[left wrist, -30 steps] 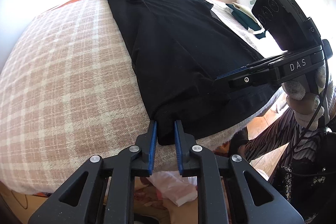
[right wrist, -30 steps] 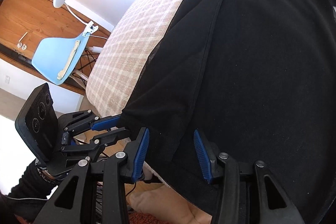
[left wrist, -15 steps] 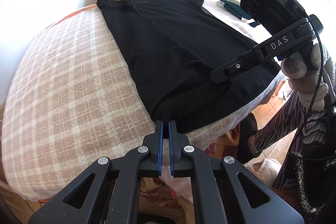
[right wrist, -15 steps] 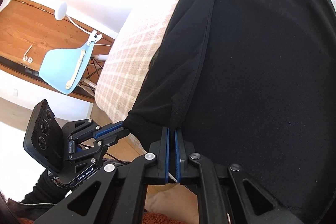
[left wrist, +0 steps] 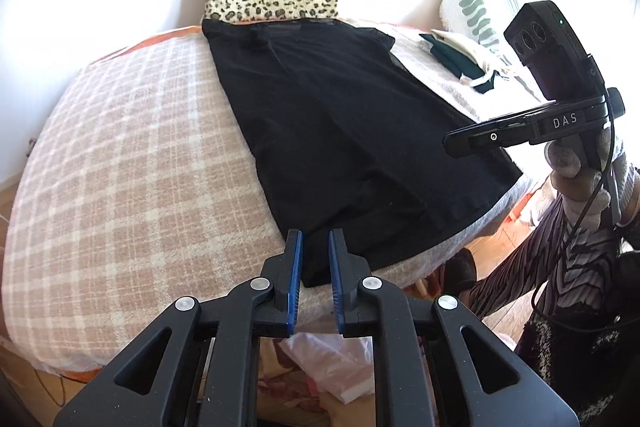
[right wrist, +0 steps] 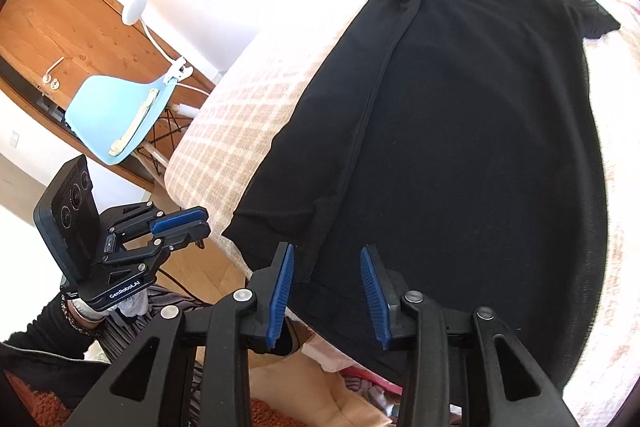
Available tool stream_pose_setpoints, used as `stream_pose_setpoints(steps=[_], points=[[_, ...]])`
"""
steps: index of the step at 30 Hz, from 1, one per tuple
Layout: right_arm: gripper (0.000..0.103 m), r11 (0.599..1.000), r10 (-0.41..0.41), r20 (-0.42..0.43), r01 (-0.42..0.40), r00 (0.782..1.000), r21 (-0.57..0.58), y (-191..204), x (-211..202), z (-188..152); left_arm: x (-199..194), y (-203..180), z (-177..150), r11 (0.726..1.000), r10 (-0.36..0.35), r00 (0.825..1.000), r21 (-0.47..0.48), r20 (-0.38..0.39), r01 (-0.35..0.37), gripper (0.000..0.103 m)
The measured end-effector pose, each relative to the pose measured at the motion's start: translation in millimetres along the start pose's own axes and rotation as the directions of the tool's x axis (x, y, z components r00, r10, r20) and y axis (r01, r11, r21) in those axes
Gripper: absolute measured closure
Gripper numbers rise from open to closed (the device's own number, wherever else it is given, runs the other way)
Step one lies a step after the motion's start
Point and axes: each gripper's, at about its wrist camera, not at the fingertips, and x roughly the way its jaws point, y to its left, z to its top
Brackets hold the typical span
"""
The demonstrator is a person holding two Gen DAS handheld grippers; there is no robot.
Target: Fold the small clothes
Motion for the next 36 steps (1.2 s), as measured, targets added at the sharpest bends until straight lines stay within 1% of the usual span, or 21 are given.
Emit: stream_pose_setpoints(steps=[2, 5, 8, 10, 12, 14, 16, 19, 21, 23, 24, 25, 28, 31, 36], points=[[0.061, 1.0, -0.019, 0.047, 0.019, 0.999, 0.001, -6.5, -16.0, 3.9, 0.9, -7.2, 8.2, 1.0, -0.029, 0.999, 0.003, 0.014, 0.029, 0.091], [0.059, 0.998, -0.055, 0.103, 0.054, 0.993, 0.02, -23.2, -43.0, 11.6, 7.0, -26.3, 17.0, 0.998, -0.049, 0.999, 0.046, 0.017, 0.049, 0.089], [0.057, 0.994, -0.103, 0.163, 0.097, 0.981, 0.045, -43.2, -63.9, 20.0, 15.6, -47.5, 23.2, 0.993, -0.08, 0.997, 0.088, 0.01, 0.079, 0.086], [0.056, 0.992, -0.118, 0.198, 0.106, 0.973, 0.068, -53.4, -78.9, 25.5, 21.7, -63.0, 28.0, 0.988, -0.103, 0.995, 0.121, 0.01, 0.101, 0.075], [0.054, 0.988, -0.141, 0.228, 0.123, 0.963, 0.091, -68.3, -100.0, 32.7, 27.4, -79.1, 31.9, 0.981, -0.119, 0.993, 0.156, 0.014, 0.115, 0.072], [0.054, 0.984, -0.168, 0.26, 0.144, 0.951, 0.108, -74.7, -114.3, 41.1, 34.9, -96.4, 35.3, 0.972, -0.135, 0.991, 0.197, 0.001, 0.132, 0.072], [0.054, 0.978, -0.197, 0.284, 0.168, 0.938, 0.125, -85.2, -129.0, 47.8, 42.3, -113.5, 38.6, 0.959, -0.168, 0.986, 0.229, -0.015, 0.167, 0.072], [0.052, 0.976, -0.203, 0.309, 0.165, 0.929, 0.145, -102.9, -144.4, 56.8, 52.5, -140.2, 43.8, 0.939, -0.208, 0.978, 0.273, -0.035, 0.209, 0.072], [0.051, 0.97, -0.226, 0.316, 0.183, 0.922, 0.16, -113.5, -148.0, 62.8, 58.2, -157.5, 46.5, 0.924, -0.249, 0.967, 0.288, -0.049, 0.253, 0.072], [0.051, 0.965, -0.244, 0.318, 0.197, 0.916, 0.174, -128.8, -151.3, 70.3, 65.4, -174.1, 48.3, 0.909, -0.271, 0.96, 0.313, -0.063, 0.277, 0.064], [0.051, 0.962, -0.252, 0.32, 0.201, 0.913, 0.182, -137.1, -153.1, 73.9, 68.1, -181.4, 48.5, 0.9, -0.279, 0.958, 0.329, -0.066, 0.285, 0.058], [0.051, 0.959, -0.26, 0.322, 0.205, 0.91, 0.196, -144.7, -153.7, 77.4, 71.6, -188.6, 48.4, 0.892, -0.28, 0.957, 0.35, -0.07, 0.287, 0.056], [0.051, 0.954, -0.262, 0.324, 0.193, 0.909, 0.228, -170.5, -154.7, 87.6, 84.1, -206.1, 46.2, 0.873, -0.262, 0.961, 0.403, -0.085, 0.274, 0.056], [0.051, 0.949, -0.267, 0.319, 0.189, 0.909, 0.254, -191.6, -153.4, 95.9, 97.4, -219.5, 43.4, 0.853, -0.25, 0.961, 0.442, -0.118, 0.276, 0.056], [0.045, 0.94, -0.28, 0.311, 0.194, 0.908, 0.281, -217.4, -146.8, 113.5, 115.7, -235.8, 40.5, 0.83, -0.21, 0.966, 0.496, -0.15, 0.257, 0.056]])
